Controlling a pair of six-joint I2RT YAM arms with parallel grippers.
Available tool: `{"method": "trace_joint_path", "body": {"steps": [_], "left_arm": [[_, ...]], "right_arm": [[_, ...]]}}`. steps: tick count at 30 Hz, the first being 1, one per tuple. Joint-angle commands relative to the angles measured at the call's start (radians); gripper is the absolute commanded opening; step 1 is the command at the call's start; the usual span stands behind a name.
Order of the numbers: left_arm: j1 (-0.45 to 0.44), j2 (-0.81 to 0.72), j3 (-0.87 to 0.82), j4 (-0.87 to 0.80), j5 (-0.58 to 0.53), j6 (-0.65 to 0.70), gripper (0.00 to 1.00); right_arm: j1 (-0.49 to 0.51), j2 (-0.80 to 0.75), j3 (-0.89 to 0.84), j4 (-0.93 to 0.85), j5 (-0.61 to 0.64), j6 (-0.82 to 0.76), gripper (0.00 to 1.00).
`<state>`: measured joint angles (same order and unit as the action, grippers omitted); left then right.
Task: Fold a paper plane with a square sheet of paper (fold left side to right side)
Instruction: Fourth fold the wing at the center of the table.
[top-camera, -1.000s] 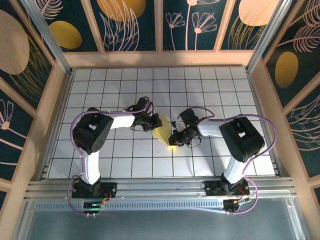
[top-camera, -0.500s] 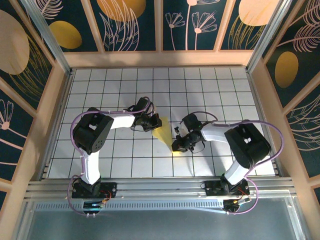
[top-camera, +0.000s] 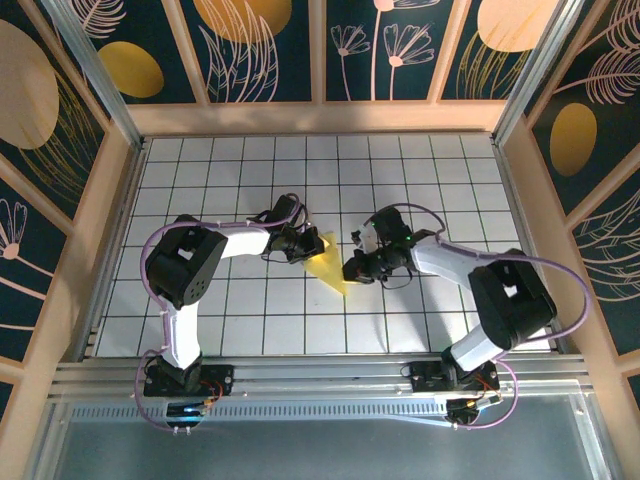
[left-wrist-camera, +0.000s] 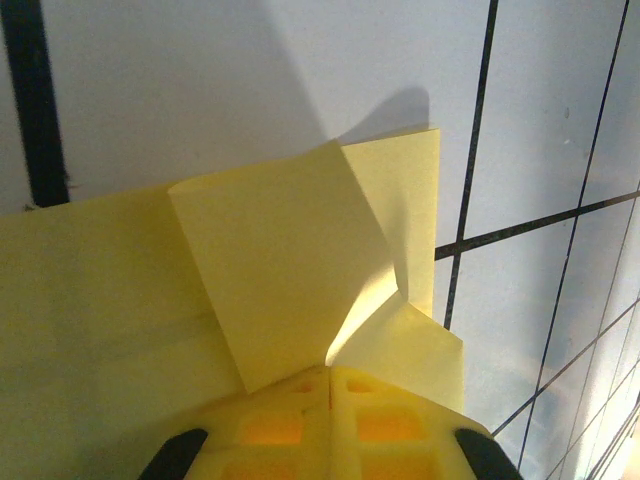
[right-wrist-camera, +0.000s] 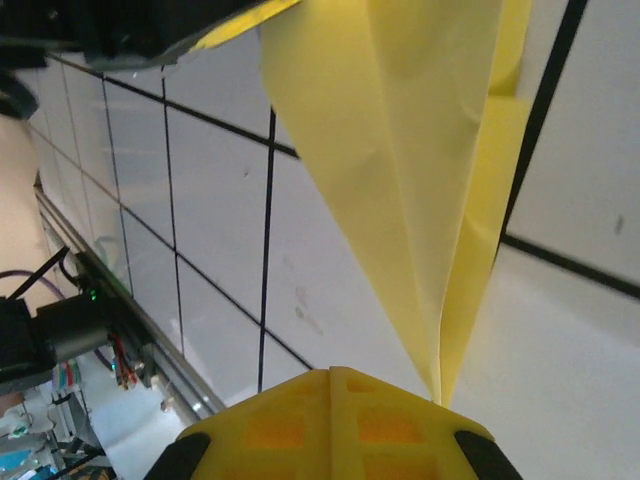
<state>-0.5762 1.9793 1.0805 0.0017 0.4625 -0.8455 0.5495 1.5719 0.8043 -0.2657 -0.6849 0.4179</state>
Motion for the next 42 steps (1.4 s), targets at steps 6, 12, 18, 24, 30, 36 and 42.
{"method": "trace_joint_path", "body": {"steps": [6, 12, 18, 24, 30, 36, 42], "left_arm": [[0.004, 0.035, -0.017, -0.091, -0.076, -0.001, 0.00], [0.004, 0.035, -0.016, -0.092, -0.076, 0.002, 0.00], [0.005, 0.034, -0.016, -0.092, -0.076, 0.001, 0.00], [0.004, 0.036, -0.017, -0.091, -0.076, 0.000, 0.00], [0.004, 0.022, -0.020, -0.075, -0.074, 0.004, 0.00], [0.004, -0.062, -0.034, -0.006, -0.056, 0.012, 0.06], [0.000, -0.165, -0.058, 0.025, -0.038, 0.010, 0.07]], "right_arm": [[0.028, 0.144, 0.069, 0.097, 0.071, 0.036, 0.00], [0.027, 0.199, 0.079, 0.079, 0.111, 0.029, 0.00], [0.027, 0.206, 0.063, 0.073, 0.133, 0.028, 0.00], [0.020, 0.204, 0.044, 0.074, 0.125, 0.028, 0.00], [0.003, 0.219, 0.015, 0.055, 0.124, 0.009, 0.00], [0.003, 0.246, -0.002, 0.013, 0.168, -0.004, 0.00], [0.004, 0.256, 0.010, -0.016, 0.204, -0.007, 0.00]]}}
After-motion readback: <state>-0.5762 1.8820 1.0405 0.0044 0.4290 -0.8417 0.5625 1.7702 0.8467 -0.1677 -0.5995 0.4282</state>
